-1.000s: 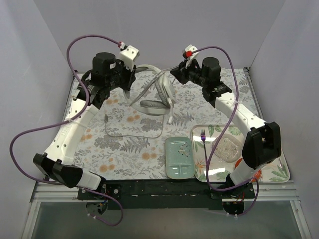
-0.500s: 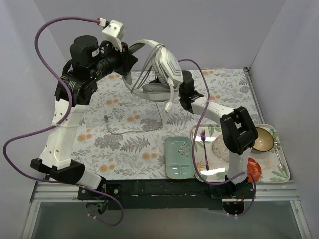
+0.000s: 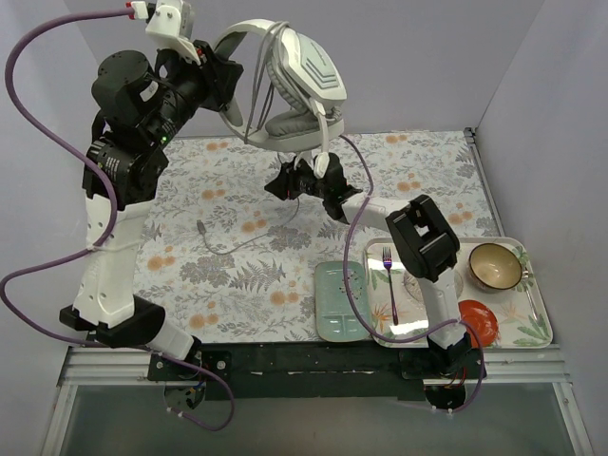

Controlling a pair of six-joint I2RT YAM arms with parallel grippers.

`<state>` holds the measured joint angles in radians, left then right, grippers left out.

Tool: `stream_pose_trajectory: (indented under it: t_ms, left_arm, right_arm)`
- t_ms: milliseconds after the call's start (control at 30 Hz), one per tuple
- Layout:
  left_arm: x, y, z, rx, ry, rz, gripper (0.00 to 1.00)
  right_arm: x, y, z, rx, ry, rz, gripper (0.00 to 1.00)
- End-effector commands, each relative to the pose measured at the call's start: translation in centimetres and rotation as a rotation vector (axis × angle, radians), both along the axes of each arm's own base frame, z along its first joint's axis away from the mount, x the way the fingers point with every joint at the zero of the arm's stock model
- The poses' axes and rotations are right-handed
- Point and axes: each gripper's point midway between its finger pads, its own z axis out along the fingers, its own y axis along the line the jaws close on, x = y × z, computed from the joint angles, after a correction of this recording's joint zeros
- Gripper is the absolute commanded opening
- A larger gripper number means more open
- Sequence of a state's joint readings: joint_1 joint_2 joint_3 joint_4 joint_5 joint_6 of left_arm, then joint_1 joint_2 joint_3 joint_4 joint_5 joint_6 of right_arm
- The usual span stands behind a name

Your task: Wrap the headphones

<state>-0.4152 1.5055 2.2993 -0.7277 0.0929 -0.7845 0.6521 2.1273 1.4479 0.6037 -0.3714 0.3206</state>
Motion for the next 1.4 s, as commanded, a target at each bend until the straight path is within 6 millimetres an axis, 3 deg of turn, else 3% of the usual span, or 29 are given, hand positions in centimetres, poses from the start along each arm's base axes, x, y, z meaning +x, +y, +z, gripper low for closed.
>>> stream_pose_trajectory:
  t_ms: [0,133,233,267,300,367,533,733,867,900,933,967,1033,1100,1133,1167,1200,1233,1267,1300,1333,1367]
  left_arm:
    - [-0.5,1.5,4.5,-0.129,-0.093,0.068,0.0]
    - [0.1,3.2,5.7,-0.184,-0.111,0.168,0.0]
    - [0.6,4.3,6.4,-0.216,-0.125,0.234,0.0]
    - [0.7,4.5,6.8,-0.225,-0.136,0.247,0.0]
    - [1.0,4.9,6.7,-0.231,-0.136,0.269,0.0]
    - [1.9,5.7,6.6,-0.254,-0.135,0.331,0.0]
    - [2.7,5.5,6.7,-0.324,-0.108,0.317,0.0]
    - [4.0,5.6,6.6,-0.38,-0.089,0.32,0.0]
    - [5.7,7.4,6.0,-0.36,-0.11,0.421,0.0]
    - [6.0,8.6,6.0,-0.357,-0.125,0.487,0.0]
    - [6.1,9.5,6.6,-0.338,-0.169,0.531,0.0]
    - [7.1,10.0,5.6,-0.302,-0.169,0.578,0.0]
    - [7.9,12.3,6.0,-0.297,-0.224,0.692,0.0]
    - [9.9,13.4,3.9,-0.186,-0.228,0.778,0.0]
    - [10.0,14.7,4.6,-0.19,-0.284,0.849,0.0]
    - [11.6,15.0,2.0,-0.067,-0.264,0.902,0.0]
    - [12.1,15.6,1.5,-0.018,-0.284,0.943,0.0]
    - [11.7,16.5,2.3,-0.039,-0.353,0.999,0.0]
    - [12.3,16.7,1.3,0.009,-0.365,1.027,0.0]
    - [13.5,16.9,-1.6,0.173,-0.343,1.071,0.0]
    - [13.2,17.1,-1.3,0.164,-0.408,1.105,0.0]
    - [13.4,17.2,-2.2,0.224,-0.425,1.121,0.0]
  right_arm:
    - [0.2,0.8,0.1,0.037,0.028,-0.006,0.41]
    - [-0.9,0.9,-2.1,0.022,0.107,0.022,0.33]
    - [-2.1,1.1,-3.7,-0.01,0.152,0.061,0.21]
    - [-2.6,1.3,-4.0,-0.02,0.159,0.077,0.1]
    - [-2.9,1.4,-4.3,-0.031,0.164,0.087,0.06]
    - [-4.0,1.9,-5.1,-0.075,0.169,0.115,0.01]
    - [-5.4,3.7,-6.4,-0.2,0.172,0.159,0.01]
    - [-7.1,6.0,-6.1,-0.26,0.146,0.217,0.01]
    - [-8.8,6.3,-5.7,-0.297,0.121,0.244,0.01]
    - [-9.7,5.9,-6.4,-0.326,0.134,0.251,0.01]
    - [-10.1,5.7,-5.6,-0.333,0.109,0.259,0.01]
    - [-11.2,5.9,-5.7,-0.353,0.101,0.272,0.01]
    - [-12.9,5.1,-6.2,-0.409,0.087,0.3,0.01]
    - [-15.1,5.1,-6.3,-0.455,0.074,0.338,0.01]
    - [-16.3,4.3,-6.4,-0.494,0.084,0.356,0.01]
    - [-17.2,4.1,-6.5,-0.53,0.053,0.369,0.01]
    - [-17.6,3.6,-6.6,-0.558,0.052,0.37,0.01]
    - [-18.1,2.9,-6.1,-0.577,0.046,0.365,0.01]
    - [-18.7,1.9,-6.3,-0.623,0.05,0.363,0.01]
    - [-19.0,1.2,-6.2,-0.642,0.052,0.356,0.01]
    - [-19.1,0.6,-5.0,-0.647,0.038,0.343,0.01]
    - [-19.4,-0.5,-5.2,-0.693,0.045,0.332,0.01]
